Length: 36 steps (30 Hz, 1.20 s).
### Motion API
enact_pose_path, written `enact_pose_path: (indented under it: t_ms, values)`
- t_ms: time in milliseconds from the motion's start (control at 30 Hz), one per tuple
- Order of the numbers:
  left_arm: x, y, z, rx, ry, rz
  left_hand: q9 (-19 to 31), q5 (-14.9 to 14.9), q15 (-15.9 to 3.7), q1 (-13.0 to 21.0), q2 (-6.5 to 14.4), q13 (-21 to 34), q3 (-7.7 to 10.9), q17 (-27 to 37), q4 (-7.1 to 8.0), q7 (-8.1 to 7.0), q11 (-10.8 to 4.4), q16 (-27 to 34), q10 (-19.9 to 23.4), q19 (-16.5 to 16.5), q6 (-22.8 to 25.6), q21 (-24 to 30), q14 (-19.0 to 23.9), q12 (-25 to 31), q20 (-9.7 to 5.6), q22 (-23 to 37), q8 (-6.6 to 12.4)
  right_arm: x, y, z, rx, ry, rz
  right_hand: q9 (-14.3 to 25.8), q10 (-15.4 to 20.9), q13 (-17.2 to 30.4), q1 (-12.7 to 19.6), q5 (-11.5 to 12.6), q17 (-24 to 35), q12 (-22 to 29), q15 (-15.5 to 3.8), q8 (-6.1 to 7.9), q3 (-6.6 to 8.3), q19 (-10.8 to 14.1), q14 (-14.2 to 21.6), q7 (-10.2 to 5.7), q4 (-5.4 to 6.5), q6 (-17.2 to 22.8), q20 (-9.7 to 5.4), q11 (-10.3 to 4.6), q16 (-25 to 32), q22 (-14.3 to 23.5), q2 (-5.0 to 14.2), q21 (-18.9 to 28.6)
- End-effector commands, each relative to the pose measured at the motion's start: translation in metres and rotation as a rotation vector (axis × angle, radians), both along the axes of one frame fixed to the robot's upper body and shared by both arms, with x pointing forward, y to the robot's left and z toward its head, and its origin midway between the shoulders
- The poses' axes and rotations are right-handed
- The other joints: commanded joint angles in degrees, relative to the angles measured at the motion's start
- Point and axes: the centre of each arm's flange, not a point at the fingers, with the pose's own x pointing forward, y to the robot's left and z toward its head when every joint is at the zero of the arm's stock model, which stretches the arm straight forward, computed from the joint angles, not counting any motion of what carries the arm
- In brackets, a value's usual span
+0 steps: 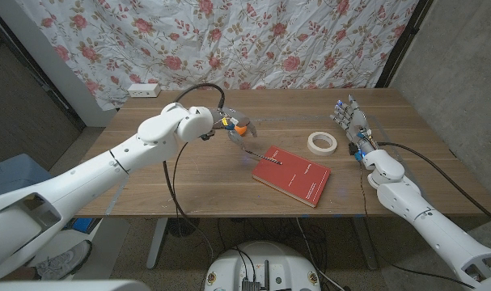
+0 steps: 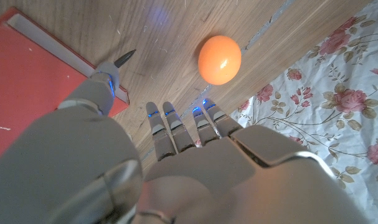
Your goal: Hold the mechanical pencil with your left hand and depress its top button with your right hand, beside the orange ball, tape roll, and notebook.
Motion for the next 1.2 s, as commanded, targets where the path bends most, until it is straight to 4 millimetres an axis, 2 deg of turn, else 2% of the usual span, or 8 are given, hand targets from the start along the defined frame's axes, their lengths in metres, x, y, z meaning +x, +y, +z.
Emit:
enact_pose_path:
  t_ms: [33,333,567,1200]
  values:
    - [0.006,-0.015,-0.012,0.017,-0.009,0.026,0.12,-0.22,-8.83,1.25,-0.06,0.15,-0.52,0.26,0.09,-0.06,0.0,0.17,0.99,-0.39,0.61,0.11,0.49,0.04,-5.86,0.16,-0.21,-0.001,-0.007,0.001,-0.004,0.004,0.0,0.18,0.05,0.15,0.02,0.06,-0.08,0.48,0.74,0.32,0.63,-0.18,0.4,0.14,0.06,0.28,0.44,0.16,0.39,0.18,-0.18,0.32]
    - [0.008,-0.028,-0.023,0.036,-0.024,0.038,0.09,-0.28,-8.88,2.11,-0.17,0.13,-1.15,0.26,0.15,-0.18,-0.02,0.14,1.8,-0.52,-0.2,0.11,0.68,0.05,-5.76,0.15,-0.79,-0.001,-0.012,0.0,-0.002,0.006,0.0,0.18,0.01,0.12,-0.13,0.04,-0.19,0.48,0.68,0.34,0.65,-0.23,0.35,0.04,0.09,0.33,0.61,0.26,0.43,0.19,-0.19,0.32]
    - [0.01,-0.034,-0.029,0.032,-0.017,0.041,0.06,-0.31,-9.0,3.92,-0.12,0.09,-2.15,0.24,0.2,0.55,-0.01,0.3,3.54,-0.17,0.67,0.28,1.84,0.09,-5.7,0.14,-0.89,0.0,-0.015,-0.002,-0.003,0.009,0.0,0.18,0.02,0.09,-0.21,0.04,-0.31,0.5,0.72,0.32,0.71,-0.17,0.36,0.0,0.07,0.29,0.68,0.2,0.46,0.19,-0.2,0.36]
    - [0.01,-0.042,-0.049,0.014,-0.037,0.067,0.08,0.15,-9.17,8.42,1.64,0.06,-3.09,0.24,0.33,1.32,-0.04,0.37,7.31,1.72,3.29,0.59,4.24,0.2,-5.11,0.15,-0.94,-0.001,-0.021,-0.004,-0.012,0.016,0.007,0.18,0.17,0.04,-0.45,0.06,-0.61,0.58,0.67,0.41,0.86,-0.13,0.44,-0.15,0.06,0.53,0.85,0.27,0.57,0.2,-0.15,0.39]
